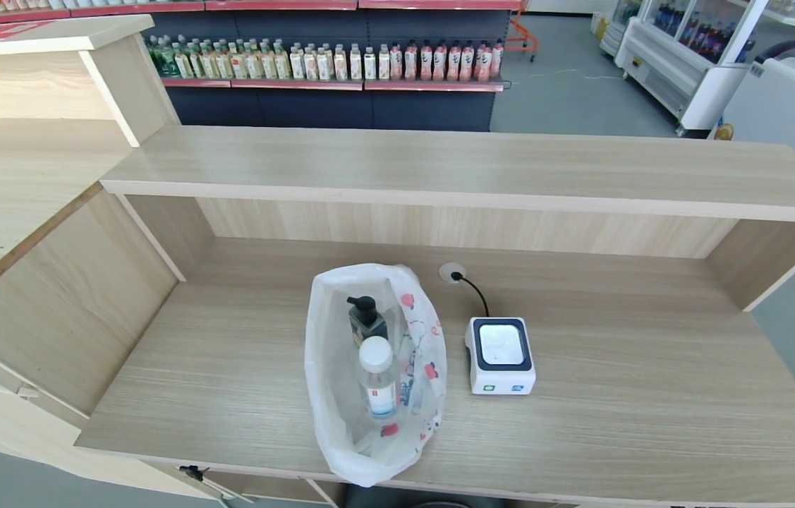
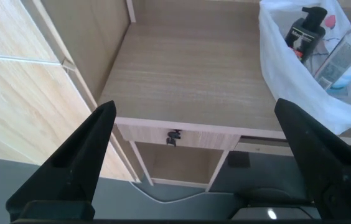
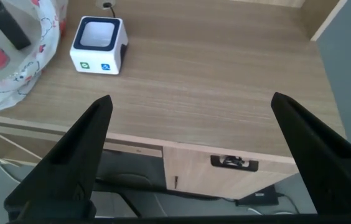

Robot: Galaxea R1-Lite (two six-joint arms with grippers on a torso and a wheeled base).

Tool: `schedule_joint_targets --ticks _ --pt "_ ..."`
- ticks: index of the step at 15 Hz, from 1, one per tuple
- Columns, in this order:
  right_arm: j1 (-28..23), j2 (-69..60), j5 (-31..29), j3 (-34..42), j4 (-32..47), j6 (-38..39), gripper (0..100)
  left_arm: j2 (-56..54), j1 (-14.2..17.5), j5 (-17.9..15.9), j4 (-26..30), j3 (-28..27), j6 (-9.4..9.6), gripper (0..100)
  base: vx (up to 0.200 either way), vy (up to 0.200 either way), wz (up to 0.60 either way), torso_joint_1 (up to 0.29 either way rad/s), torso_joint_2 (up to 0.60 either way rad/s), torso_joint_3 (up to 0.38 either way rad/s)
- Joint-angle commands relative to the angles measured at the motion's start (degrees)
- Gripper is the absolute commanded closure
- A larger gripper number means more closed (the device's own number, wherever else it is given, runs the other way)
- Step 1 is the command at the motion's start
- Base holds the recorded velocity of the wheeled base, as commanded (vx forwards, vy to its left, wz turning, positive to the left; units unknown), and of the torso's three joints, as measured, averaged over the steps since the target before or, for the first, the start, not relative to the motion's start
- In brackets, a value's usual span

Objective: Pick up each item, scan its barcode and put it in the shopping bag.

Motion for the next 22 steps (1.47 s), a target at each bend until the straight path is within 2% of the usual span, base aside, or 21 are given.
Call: schedule_joint_targets --ticks 1,5,10,13,18,19,22 --pt "0.0 0.2 0.0 0.0 0.0 0.0 0 0.0 0.0 0.0 0.0 0.0 0.08 0 0.0 -0.2 0.0 -0.002 0.0 0.002" --pt "0.0 0.2 0.0 0.0 0.0 -0.2 0 0.0 0.0 0.0 0.0 0.0 -0.1 0 0.0 -0.2 0.0 0.0 0.0 0.001" --pt "0.0 0.2 0.1 0.0 0.0 -0.2 0 0.0 0.0 0.0 0.0 0.0 -0.1 0 0.0 0.0 0.0 0.0 0.0 0.0" --pt "0.0 0.2 0.1 0.0 0.0 -0.2 0 0.1 0.0 0.0 0.0 0.0 -0.1 0 0.2 0.0 0.0 -0.002 0.0 0.002" --pt "0.0 0.2 0.4 0.0 0.0 -0.4 0 0.0 0.0 0.0 0.0 0.0 -0.27 0 0.0 0.0 0.0 0.0 0.0 0.0" --pt "0.0 0.2 0.4 0.0 0.0 -0.4 100 0.0 0.0 0.0 0.0 0.0 -0.27 0 0.0 0.0 0.0 0.0 0.0 0.0" --pt "0.0 0.2 0.3 0.0 0.1 -0.1 100 0.0 0.0 0.0 0.0 0.0 -0.27 0 0.0 0.0 0.0 0.0 0.0 0.0"
